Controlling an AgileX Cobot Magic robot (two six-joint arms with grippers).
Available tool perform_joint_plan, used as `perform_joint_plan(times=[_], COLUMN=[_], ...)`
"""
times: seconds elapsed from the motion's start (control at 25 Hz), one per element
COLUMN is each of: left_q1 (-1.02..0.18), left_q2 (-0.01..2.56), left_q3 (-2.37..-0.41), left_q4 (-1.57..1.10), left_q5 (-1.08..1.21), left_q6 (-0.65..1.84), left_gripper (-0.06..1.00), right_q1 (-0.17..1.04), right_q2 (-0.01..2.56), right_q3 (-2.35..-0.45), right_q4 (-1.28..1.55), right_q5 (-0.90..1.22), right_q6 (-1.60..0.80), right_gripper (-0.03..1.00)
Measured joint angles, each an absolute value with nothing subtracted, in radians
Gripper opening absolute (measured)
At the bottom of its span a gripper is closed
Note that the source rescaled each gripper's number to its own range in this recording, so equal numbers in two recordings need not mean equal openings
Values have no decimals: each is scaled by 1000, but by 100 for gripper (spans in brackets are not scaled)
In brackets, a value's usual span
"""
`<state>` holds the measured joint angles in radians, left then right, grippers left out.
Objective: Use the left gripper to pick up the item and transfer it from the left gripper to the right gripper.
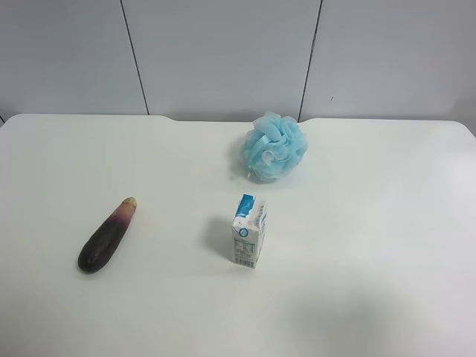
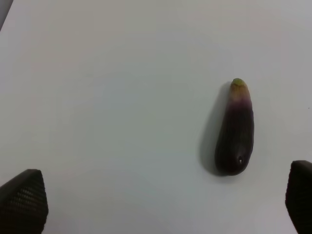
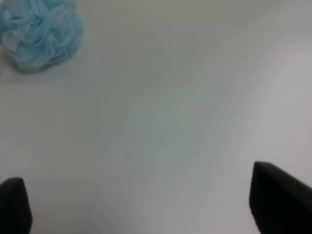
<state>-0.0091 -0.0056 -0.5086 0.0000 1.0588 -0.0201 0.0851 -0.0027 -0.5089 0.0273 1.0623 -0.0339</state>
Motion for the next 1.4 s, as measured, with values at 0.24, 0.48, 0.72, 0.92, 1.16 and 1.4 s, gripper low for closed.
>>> perform_joint_plan(times=[0.24,0.48,0.72,0.92,1.16,1.4], left_q1=[-9,-9,-9,-9,-9,-9], left_q2=[-6,-6,-6,-6,78,391], left_q3=[-509,-509,-509,-509,-550,-717], left_q4=[0,0,0,0,-13,-16], left_q5=[1059,1059,1059,1059,1080,1169], left_q6=[-20,-20,-20,-20,-20,31], left_gripper=[100,100,100,100,100,100], right_q1=[85,85,85,85,85,85], right_q2=[-3,-3,-3,-3,-3,-3], right_q3=[-509,-509,-509,-509,-509,-509], right_q4=[27,27,27,27,27,27], right_q5=[1062,1062,1062,1062,1062,1062], right_q6=[-34,-34,-34,-34,-34,-34], right_gripper=[82,82,82,82,82,82])
